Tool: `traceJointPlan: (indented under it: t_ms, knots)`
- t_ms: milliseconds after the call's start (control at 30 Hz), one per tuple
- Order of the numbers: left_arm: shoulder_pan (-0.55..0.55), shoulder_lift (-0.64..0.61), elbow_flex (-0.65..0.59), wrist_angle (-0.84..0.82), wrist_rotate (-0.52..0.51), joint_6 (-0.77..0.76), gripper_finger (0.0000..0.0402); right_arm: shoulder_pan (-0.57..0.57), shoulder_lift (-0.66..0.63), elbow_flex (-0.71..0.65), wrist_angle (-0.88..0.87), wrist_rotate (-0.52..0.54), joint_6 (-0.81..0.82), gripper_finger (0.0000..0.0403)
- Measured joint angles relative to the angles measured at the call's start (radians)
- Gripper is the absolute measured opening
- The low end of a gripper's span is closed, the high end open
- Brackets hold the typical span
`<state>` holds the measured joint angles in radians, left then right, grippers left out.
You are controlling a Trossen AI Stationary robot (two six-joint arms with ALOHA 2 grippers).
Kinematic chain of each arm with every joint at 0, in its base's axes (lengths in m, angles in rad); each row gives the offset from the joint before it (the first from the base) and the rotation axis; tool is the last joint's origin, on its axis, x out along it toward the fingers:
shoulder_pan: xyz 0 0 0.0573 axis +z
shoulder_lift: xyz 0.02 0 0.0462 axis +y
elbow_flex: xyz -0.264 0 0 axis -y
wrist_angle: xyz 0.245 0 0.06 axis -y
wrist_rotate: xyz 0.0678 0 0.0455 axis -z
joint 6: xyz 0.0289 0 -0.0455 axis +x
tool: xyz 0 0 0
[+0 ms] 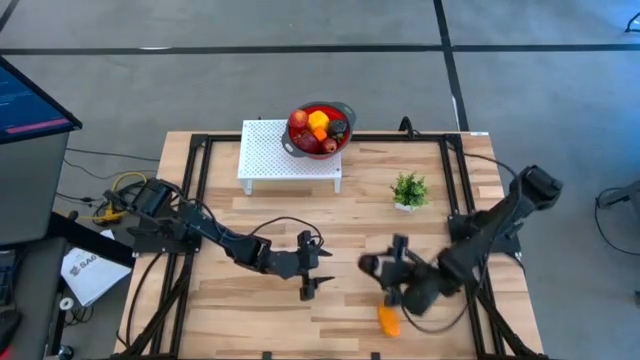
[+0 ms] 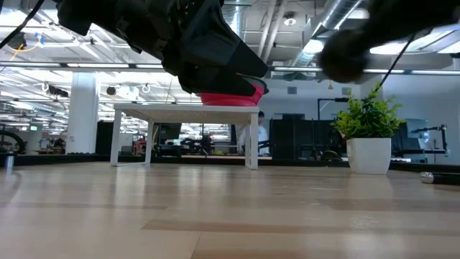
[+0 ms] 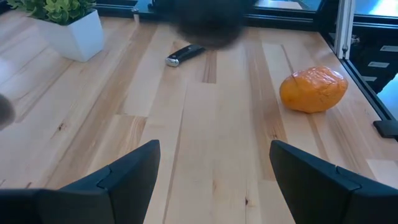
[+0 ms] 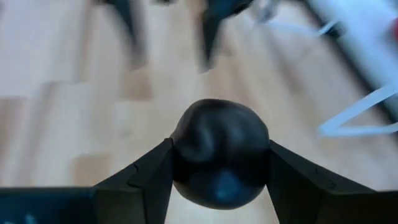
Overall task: Pick & Place Fruit
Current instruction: Put the black plum into the red strainer bowl on the shelf
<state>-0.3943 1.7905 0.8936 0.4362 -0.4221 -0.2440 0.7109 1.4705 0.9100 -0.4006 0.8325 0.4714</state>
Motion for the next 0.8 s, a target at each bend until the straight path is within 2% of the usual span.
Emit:
traceJointPlan:
  t_ms: [67,133,267,333,433,567,700,800]
  knots:
    - [0.000,0.000,0.000,0.000,0.000,-0.004,0.0296,-0.084,-0.030,0.000,0.032,-0.008,-0.125,0.0210]
    - [0.000,0.000,0.000,0.000,0.000,-0.007,0.0296,-0.187,-0.055,0.000,0.104,-0.072,-0.267,0.0211]
    - [-0.003,0.000,0.000,0.000,0.000,-0.017,0.0296,-0.417,-0.100,0.000,0.319,-0.312,-0.554,0.0211]
    - [-0.005,0.000,0.000,0.000,0.000,-0.027,0.0296,-0.534,-0.125,0.001,0.455,-0.432,-0.640,0.0213]
    - [-0.009,0.000,0.000,0.000,0.000,-0.027,0.0296,-0.697,-0.137,0.033,0.575,-0.536,-0.663,0.0218]
    - [-0.010,0.000,0.000,0.000,0.000,-0.027,0.0296,-0.884,-0.101,0.152,0.588,-0.554,-0.616,0.0222]
    - [-0.010,0.000,0.000,0.002,0.000,-0.027,0.0296,-1.018,0.020,0.319,0.496,-0.650,-0.577,0.0222]
    - [-0.010,0.000,0.000,0.009,0.000,-0.027,0.0296,-1.078,0.130,0.479,0.364,-0.677,-0.552,0.0223]
